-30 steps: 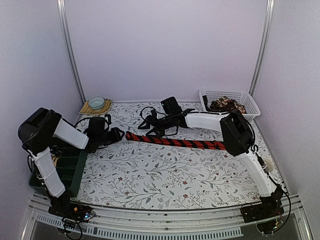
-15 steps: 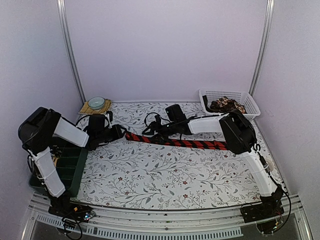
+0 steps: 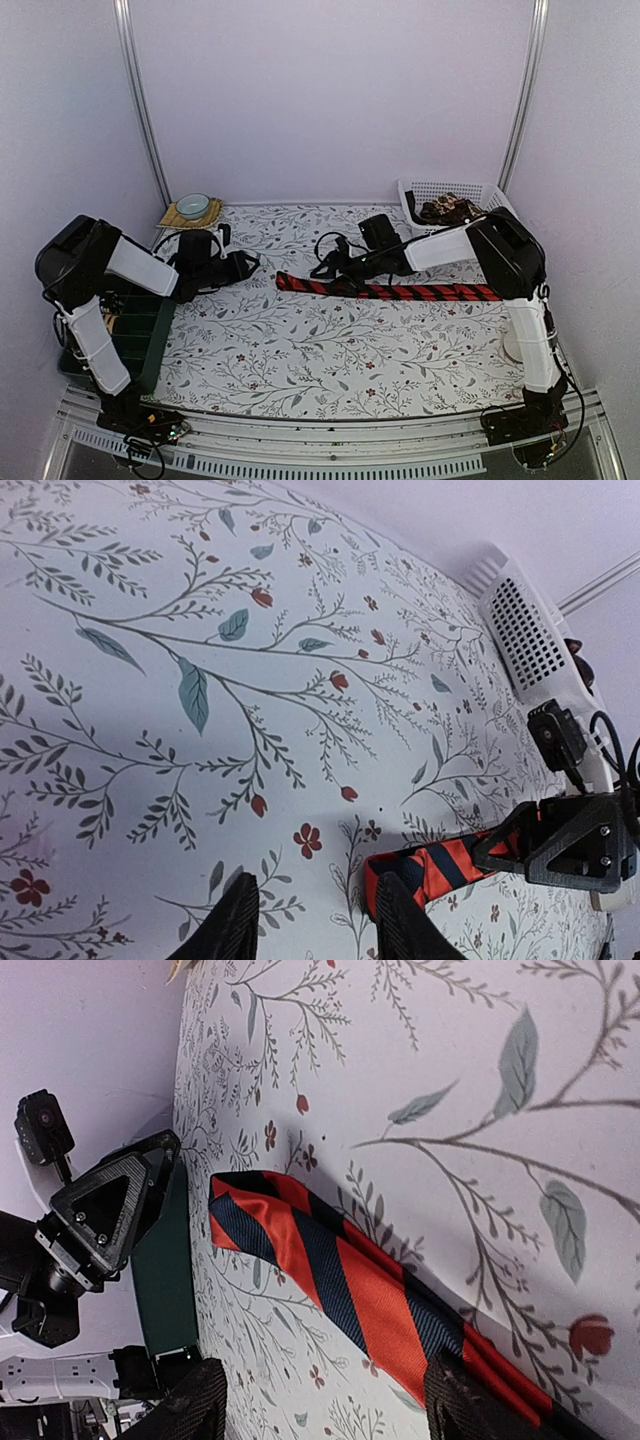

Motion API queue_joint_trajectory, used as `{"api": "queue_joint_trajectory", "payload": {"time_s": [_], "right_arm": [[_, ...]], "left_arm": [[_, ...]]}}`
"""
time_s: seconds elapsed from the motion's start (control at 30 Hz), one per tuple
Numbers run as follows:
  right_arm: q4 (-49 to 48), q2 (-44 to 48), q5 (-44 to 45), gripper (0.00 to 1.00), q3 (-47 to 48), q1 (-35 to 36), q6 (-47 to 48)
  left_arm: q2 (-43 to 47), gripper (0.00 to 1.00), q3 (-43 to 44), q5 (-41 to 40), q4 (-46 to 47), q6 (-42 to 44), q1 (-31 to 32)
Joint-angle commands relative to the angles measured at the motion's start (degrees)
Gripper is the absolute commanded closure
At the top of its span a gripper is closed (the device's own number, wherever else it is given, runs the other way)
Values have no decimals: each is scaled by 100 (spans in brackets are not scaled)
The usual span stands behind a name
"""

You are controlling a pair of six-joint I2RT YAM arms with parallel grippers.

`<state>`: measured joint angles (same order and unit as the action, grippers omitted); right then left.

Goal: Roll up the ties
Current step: Move the tie to the center of the board, then pick up the tie from the center of the board.

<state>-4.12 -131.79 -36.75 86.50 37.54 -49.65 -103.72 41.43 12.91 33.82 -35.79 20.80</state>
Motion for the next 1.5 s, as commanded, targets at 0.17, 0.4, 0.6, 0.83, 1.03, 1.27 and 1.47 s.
{"api": "queue_joint_trajectory", "payload": {"time_s": [0.17,0.4,0.6,0.83,1.03,1.27,1.47], "right_arm": [[1427,944,426,32,-1689,-100,405],[2562,1378,1334,26,-556,272,1088],[3424,836,2211,24,584,806,1555],[3386,505,2184,24,907,954,1465],[2885,229,1626,24,981,949,1205],[2187,-93,967,24,1069,948,828],[2040,-404,707,24,1247,923,714]], "left_arm": [[226,60,-293,-50,144,-218,534],[346,58,-686,-232,593,-592,877],[231,64,-827,-155,749,-680,944],[-143,73,-579,-28,728,-684,1129],[-400,83,-386,50,750,-684,1274],[-678,88,-320,160,887,-737,1338],[-842,89,-280,322,1135,-818,1348]]}}
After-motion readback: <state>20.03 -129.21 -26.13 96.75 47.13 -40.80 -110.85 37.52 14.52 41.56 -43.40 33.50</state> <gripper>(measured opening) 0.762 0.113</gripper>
